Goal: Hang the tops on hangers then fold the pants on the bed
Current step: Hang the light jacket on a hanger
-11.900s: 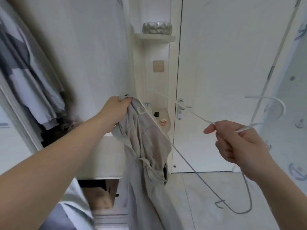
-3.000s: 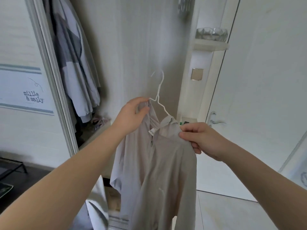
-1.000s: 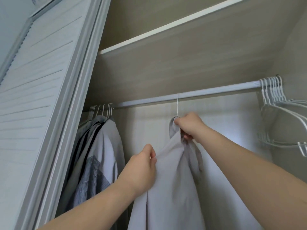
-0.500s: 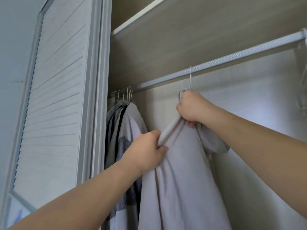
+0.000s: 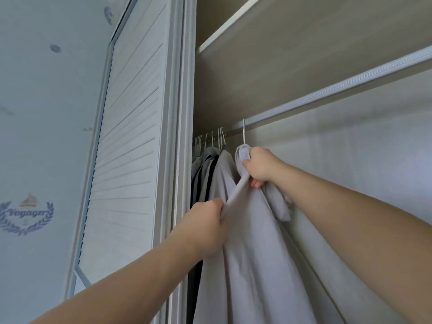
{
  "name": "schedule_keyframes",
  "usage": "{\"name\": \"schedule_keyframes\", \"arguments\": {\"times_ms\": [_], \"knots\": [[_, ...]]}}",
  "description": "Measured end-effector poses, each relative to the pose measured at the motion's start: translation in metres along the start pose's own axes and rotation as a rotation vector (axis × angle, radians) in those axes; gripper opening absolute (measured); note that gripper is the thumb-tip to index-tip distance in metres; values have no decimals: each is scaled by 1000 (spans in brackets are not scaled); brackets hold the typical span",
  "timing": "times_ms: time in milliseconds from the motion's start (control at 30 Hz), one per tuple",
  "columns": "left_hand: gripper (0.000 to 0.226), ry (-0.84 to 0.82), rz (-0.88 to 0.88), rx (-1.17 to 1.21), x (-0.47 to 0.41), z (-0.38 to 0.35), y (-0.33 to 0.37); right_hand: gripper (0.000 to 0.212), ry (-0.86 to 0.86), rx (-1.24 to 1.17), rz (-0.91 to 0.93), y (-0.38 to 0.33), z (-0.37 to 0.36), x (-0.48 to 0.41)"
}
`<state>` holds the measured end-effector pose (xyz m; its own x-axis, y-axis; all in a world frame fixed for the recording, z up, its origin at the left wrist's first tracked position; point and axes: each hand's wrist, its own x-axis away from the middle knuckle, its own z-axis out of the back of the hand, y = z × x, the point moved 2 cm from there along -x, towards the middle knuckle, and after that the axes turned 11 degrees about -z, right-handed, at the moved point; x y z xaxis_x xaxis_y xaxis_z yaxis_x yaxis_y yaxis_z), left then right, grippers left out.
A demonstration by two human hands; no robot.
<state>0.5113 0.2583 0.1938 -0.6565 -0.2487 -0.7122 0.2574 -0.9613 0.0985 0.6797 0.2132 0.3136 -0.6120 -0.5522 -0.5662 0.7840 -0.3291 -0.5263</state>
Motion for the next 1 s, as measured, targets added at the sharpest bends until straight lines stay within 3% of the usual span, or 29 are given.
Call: {"name": "schedule_keyframes", "arguments": {"times_ms": [167,533,700,767,867,1000], "knots": [[9,-57,58,-53,-18,-7,-1,26,12,37,76,-20,-29,-43],[26,-156,96,-277,-23,-16,-10,35,-3,59,227,-19,-72,-81],[16,-147,59,-260,-13,-14,-8,30,33,-147,214,3,-71,-77],[8,-120,15,-252,-3,-8,-3,44,90,-144,234,8,-62,-63],[19,-72,-72,-313,18,9,7,71,211,-158,302,7,-44,-25],[34,-2,-129,-476,61,49,13,68,351,-98,463,-16,-27,40]]}}
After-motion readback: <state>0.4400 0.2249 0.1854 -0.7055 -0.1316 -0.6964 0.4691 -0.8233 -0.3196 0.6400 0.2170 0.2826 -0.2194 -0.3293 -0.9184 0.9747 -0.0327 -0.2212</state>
